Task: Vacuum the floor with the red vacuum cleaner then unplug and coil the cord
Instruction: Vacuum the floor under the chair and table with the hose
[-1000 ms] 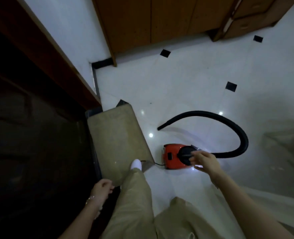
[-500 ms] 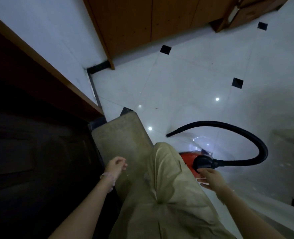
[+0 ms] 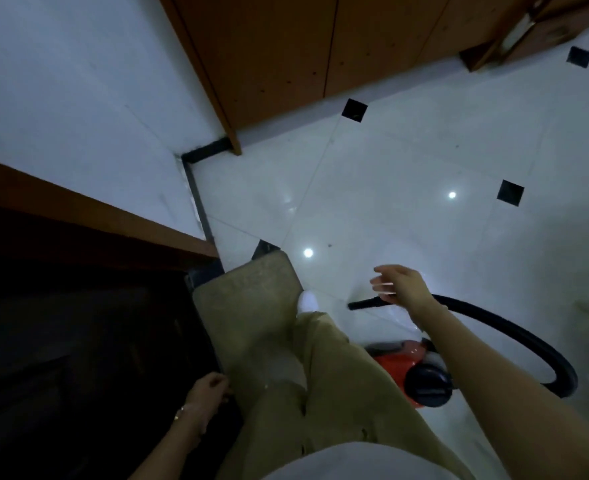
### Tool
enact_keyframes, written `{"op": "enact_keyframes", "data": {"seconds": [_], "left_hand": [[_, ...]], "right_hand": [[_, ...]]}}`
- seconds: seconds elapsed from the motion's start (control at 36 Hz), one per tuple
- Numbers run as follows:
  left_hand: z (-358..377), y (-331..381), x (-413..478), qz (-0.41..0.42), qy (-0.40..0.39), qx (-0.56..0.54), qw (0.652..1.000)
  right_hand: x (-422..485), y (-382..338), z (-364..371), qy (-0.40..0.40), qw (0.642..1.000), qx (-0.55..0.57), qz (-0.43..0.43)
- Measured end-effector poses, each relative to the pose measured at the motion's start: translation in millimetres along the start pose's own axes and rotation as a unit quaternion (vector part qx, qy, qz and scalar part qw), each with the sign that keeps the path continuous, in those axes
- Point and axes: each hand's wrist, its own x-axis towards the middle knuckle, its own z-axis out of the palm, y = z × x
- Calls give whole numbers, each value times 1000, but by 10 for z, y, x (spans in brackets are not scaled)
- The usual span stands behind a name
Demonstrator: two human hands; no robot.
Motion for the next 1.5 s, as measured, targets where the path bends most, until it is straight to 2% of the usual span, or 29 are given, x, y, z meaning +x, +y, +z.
{"op": "enact_keyframes", "data": {"seconds": [0.11,0.22,0.47,0.67,0.78,0.94,1.06,1.22,1.33,1.5], "left_hand": [[-147,478,96,24,7,15,1000],[-214,936,248,45,2,50,998],[-62,2156,210,159,-53,106,980],[177,3121,294,239,-98,198,946],[330,3711,324,267,-131,259,919],[525,4376,401,294,-160,358,871],[545,4602,494,259,-163,421,854],[686,4823,550,207,-123,512,825],[1146,5035,465,228,-107,565,785],[2392,5332,113,265,-128,641,709]], "right_hand": [[107,-335,83,-18,1000,4,-4],[153,-325,43,-7,1000,10,15],[59,52,-243,54,990,91,91],[-96,514,-226,86,974,150,149],[-256,569,-98,142,941,228,207],[-278,407,73,185,909,315,200],[-158,272,-37,225,879,387,163],[-14,192,-420,285,821,476,133],[77,324,-699,303,780,531,136],[179,690,-1090,321,708,610,154]]}}
